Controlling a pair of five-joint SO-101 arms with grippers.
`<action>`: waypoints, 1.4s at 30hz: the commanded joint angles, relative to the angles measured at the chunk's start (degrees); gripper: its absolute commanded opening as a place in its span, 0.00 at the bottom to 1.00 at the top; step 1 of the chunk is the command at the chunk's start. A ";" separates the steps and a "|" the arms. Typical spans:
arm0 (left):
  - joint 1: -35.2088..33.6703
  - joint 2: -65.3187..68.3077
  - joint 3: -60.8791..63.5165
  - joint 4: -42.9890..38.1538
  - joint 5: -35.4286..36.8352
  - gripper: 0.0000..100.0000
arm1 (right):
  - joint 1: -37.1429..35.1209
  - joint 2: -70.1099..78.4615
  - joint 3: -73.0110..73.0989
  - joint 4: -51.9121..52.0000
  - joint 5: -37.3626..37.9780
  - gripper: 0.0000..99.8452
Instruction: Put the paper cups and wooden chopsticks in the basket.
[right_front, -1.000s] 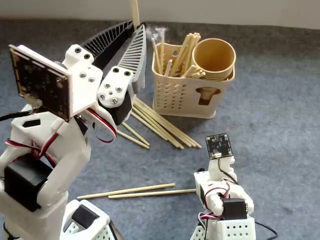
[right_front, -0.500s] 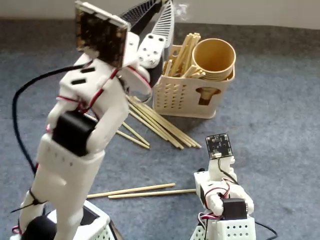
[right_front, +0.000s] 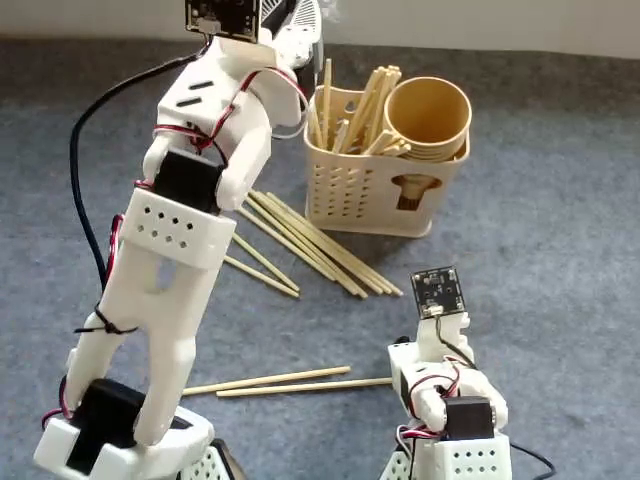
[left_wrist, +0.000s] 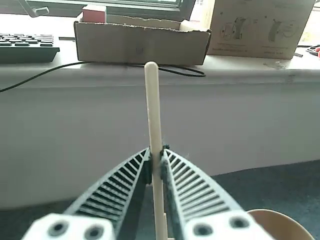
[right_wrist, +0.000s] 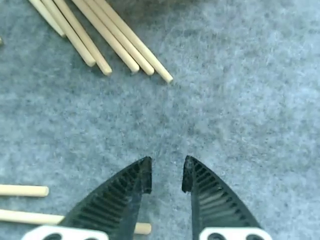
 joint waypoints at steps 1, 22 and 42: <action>-1.36 0.13 -2.33 -1.14 0.53 0.01 | -0.13 -0.57 6.73 0.31 0.62 0.12; -1.54 -8.84 -0.92 19.25 0.09 0.15 | -0.13 -0.57 6.73 0.31 0.62 0.12; -13.76 -16.13 -0.48 50.29 -22.33 0.15 | -0.13 -0.57 6.73 0.31 0.62 0.12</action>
